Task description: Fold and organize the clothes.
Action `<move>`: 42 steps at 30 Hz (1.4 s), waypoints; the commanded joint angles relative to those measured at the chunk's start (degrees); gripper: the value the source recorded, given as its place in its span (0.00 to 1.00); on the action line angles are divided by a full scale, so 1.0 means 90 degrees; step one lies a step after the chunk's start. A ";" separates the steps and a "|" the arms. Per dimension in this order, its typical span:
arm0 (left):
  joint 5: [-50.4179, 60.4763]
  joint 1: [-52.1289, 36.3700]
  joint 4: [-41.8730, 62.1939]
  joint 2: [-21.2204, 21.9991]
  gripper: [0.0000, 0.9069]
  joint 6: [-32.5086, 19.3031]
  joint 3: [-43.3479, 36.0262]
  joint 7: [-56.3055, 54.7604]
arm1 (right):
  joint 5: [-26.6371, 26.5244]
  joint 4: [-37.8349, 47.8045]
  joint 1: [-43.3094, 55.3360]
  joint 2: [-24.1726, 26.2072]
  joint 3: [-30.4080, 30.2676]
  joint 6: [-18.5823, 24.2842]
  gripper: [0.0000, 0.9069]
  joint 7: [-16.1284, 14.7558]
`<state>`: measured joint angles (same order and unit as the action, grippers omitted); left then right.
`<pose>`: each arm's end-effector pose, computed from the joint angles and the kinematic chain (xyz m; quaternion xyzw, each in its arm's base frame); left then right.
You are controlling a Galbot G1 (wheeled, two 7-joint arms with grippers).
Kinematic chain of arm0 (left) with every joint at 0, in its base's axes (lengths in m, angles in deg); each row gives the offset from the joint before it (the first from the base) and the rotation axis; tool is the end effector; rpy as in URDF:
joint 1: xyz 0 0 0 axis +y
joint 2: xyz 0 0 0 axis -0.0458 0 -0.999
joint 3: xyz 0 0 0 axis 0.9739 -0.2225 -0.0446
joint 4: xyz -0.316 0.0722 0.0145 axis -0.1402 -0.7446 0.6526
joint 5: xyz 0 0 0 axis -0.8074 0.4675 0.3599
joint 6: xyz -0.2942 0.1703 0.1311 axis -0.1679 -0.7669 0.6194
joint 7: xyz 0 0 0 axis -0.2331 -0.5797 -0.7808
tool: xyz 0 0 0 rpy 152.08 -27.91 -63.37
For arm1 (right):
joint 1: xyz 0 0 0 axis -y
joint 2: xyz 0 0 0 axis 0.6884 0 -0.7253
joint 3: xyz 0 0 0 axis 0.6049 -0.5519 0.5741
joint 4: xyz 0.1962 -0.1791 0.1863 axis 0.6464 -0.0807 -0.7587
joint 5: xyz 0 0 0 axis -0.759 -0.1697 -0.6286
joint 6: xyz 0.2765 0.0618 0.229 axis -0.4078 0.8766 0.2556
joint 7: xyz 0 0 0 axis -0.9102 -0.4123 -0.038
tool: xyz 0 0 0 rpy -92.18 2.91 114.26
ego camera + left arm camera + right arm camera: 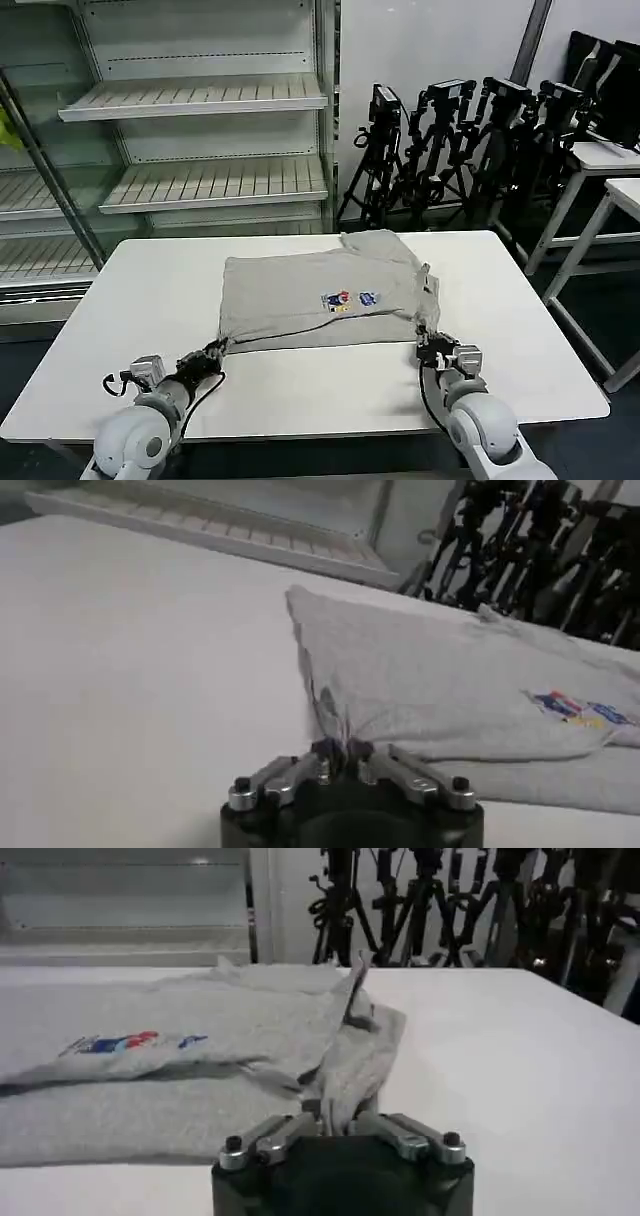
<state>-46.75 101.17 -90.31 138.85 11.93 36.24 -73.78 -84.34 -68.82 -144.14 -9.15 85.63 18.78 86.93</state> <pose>0.2811 0.0600 -0.2332 -0.0460 -0.9556 0.1170 0.2666 0.2906 -0.0240 -0.2519 0.0385 -0.9713 0.0285 0.2331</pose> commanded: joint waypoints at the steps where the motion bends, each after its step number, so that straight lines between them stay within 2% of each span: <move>1: -0.0210 0.1301 -0.1164 0.0002 0.02 -0.0012 0.0258 -0.0019 | -0.0031 -0.1112 -0.0917 0.0117 0.0228 0.0005 0.00 -0.0003; 8: -0.0167 0.1950 -0.1848 0.0016 0.02 -0.0012 0.0444 -0.0082 | -0.0016 -0.1723 -0.1757 0.0321 0.0607 0.0001 0.00 -0.0005; 15: -0.0014 0.2998 -0.2470 0.0023 0.02 -0.0014 0.0727 -0.0088 | 0.0112 -0.2468 -0.2850 0.0515 0.1179 0.0043 0.00 -0.0054; 16: 0.0028 0.3131 -0.2513 0.0008 0.02 -0.0015 0.0754 -0.0088 | 0.0117 -0.2491 -0.2929 0.0545 0.1232 0.0049 0.09 -0.0058; 17: 0.0050 0.3230 -0.2532 0.0002 0.02 -0.0014 0.0771 -0.0099 | 0.0123 -0.2561 -0.3079 0.0602 0.1324 0.0058 0.58 -0.0065; 18: 0.0051 0.3271 -0.2548 -0.0002 0.03 -0.0014 0.0788 -0.0125 | 0.0132 -0.2578 -0.3162 0.0665 0.1364 0.0063 1.00 -0.0054; 19: 0.0051 0.3372 -0.2570 -0.0016 0.27 -0.0014 0.0791 -0.0131 | 0.0133 -0.2583 -0.3215 0.0741 0.1393 0.0064 1.00 -0.0057; 20: 0.0047 0.3403 -0.2578 -0.0034 1.00 -0.0014 0.0788 -0.0129 | 0.0126 -0.2585 -0.3233 0.0798 0.1414 0.0031 1.00 -0.0061; 25: 0.0042 0.3426 -0.2551 -0.0109 1.00 -0.0008 0.0809 -0.0118 | -0.0084 -0.2544 -0.2739 0.0826 0.1432 0.0054 1.00 -0.0038; 33: -0.0100 0.3318 -0.2847 -0.0112 1.00 -0.0009 0.1288 -0.0085 | -0.0132 -0.2915 -0.2622 0.0745 0.1729 0.0713 1.00 0.0015; 38: -0.0345 0.2433 -0.2686 -0.0416 1.00 -0.0015 0.1449 -0.0066 | -0.0198 -0.2514 -0.1772 0.0796 0.1615 0.0695 1.00 0.0110; 42: -0.0733 0.1627 -0.2223 -0.0761 1.00 -0.0015 0.1293 -0.0091 | -0.0316 -0.1865 -0.0588 0.0853 0.1264 0.0592 1.00 0.0255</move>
<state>-48.72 126.18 -113.21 136.22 11.83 46.79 -74.52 -86.48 -89.14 -159.43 -2.28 98.00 23.02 88.37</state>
